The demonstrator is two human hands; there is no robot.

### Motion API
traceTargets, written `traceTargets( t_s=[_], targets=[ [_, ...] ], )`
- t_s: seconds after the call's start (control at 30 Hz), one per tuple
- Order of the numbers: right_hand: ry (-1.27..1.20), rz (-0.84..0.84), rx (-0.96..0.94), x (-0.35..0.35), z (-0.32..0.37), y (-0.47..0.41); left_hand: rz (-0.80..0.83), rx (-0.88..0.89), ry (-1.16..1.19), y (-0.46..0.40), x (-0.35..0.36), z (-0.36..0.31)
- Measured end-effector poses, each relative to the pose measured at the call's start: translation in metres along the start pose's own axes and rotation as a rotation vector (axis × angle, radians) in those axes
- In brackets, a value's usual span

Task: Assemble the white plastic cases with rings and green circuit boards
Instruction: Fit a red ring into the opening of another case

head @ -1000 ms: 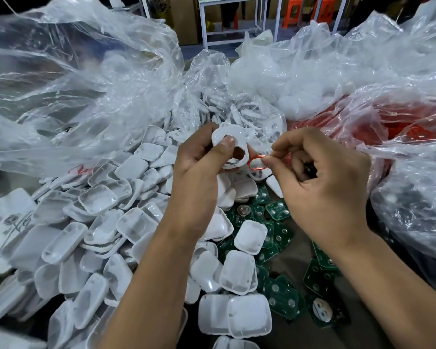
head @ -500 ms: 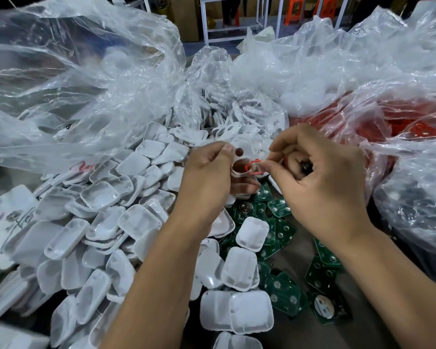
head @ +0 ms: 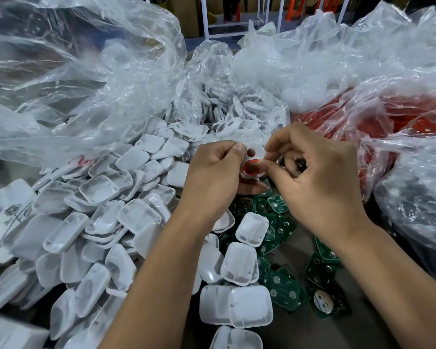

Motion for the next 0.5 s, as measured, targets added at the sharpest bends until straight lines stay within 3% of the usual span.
traceTargets(
  t_s=[0.5],
  targets=[
    [0.060,0.158,-0.055,0.0041,0.0004,-0.0054,0.034,0.065,-0.043,-0.0021,0.0010,0.0018]
  ],
)
Point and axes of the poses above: each hand's wrist, its own y-axis away from the middle knuckle, its own x-axis out of the palm, z = x × y, the point moved 7 cm from there along -y, towards the middle knuckle, and after that the axes turned 11 degrees about -x, right-handed, at the moved point
